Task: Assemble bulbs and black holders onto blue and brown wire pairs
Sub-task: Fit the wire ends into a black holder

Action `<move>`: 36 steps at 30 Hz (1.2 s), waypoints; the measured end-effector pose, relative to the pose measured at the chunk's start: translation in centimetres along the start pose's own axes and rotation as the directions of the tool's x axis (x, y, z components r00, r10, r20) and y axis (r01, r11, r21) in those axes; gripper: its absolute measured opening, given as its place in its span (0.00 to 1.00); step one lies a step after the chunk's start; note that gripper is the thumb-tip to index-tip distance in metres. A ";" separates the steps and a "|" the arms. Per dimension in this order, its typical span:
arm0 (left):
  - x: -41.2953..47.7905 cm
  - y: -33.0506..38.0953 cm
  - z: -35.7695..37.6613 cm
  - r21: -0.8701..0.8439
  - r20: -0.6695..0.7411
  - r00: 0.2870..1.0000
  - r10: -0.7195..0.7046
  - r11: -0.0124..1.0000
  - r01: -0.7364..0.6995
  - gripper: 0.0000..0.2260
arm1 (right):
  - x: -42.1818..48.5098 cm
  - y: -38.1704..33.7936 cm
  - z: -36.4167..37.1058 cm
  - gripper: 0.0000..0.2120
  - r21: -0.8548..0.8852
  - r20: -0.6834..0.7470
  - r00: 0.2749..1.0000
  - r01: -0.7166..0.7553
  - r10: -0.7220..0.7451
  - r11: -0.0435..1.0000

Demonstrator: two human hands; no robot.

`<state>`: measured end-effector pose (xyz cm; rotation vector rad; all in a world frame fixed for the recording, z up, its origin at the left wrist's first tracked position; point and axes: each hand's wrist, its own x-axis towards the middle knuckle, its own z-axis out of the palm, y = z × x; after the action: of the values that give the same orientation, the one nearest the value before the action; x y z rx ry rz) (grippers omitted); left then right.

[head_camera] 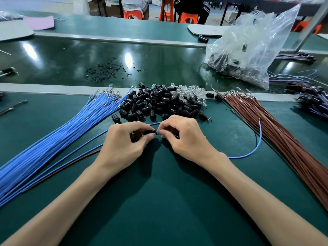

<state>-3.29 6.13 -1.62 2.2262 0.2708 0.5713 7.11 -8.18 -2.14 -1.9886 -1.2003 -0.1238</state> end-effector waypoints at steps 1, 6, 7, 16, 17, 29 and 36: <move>0.0 0.1 0.0 -0.024 -0.003 1.000 -0.013 1.000 0.013 0.04 | -0.2 0.0 0.0 0.01 -0.019 -0.011 1.000 -0.003 0.003 1.000; 0.0 0.0 0.0 -0.094 0.006 0.998 -0.064 0.994 0.064 0.04 | -0.7 -0.4 0.0 0.01 -0.079 -0.018 1.000 0.004 -0.005 0.997; 0.0 0.0 0.0 -0.095 0.013 0.998 -0.064 0.993 0.065 0.04 | -0.7 -0.5 0.0 0.02 -0.076 -0.006 1.000 0.009 -0.010 0.997; 0.0 0.3 0.0 -0.138 0.063 0.997 -0.051 0.989 0.059 0.03 | -0.6 -0.4 -0.1 0.01 -0.060 0.032 0.999 0.041 -0.039 0.997; 0.0 0.3 -0.1 -0.147 0.065 0.996 -0.055 0.987 0.065 0.04 | -0.6 -0.4 -0.1 0.01 -0.037 0.017 1.000 0.017 -0.016 0.999; -0.1 0.1 -0.3 -0.190 0.050 0.995 -0.091 0.977 0.099 0.07 | -0.7 -0.2 -0.4 0.04 0.046 -0.009 0.994 -0.105 0.106 0.993; 0.1 0.1 -0.2 -0.215 0.003 0.989 -0.151 0.965 0.148 0.10 | -0.6 -0.4 -0.1 0.02 0.121 -0.037 0.979 -0.194 0.200 0.973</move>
<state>-3.31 6.25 -1.41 1.9750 0.3636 0.5082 6.49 -8.59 -2.08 -1.9773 -0.9505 -0.0019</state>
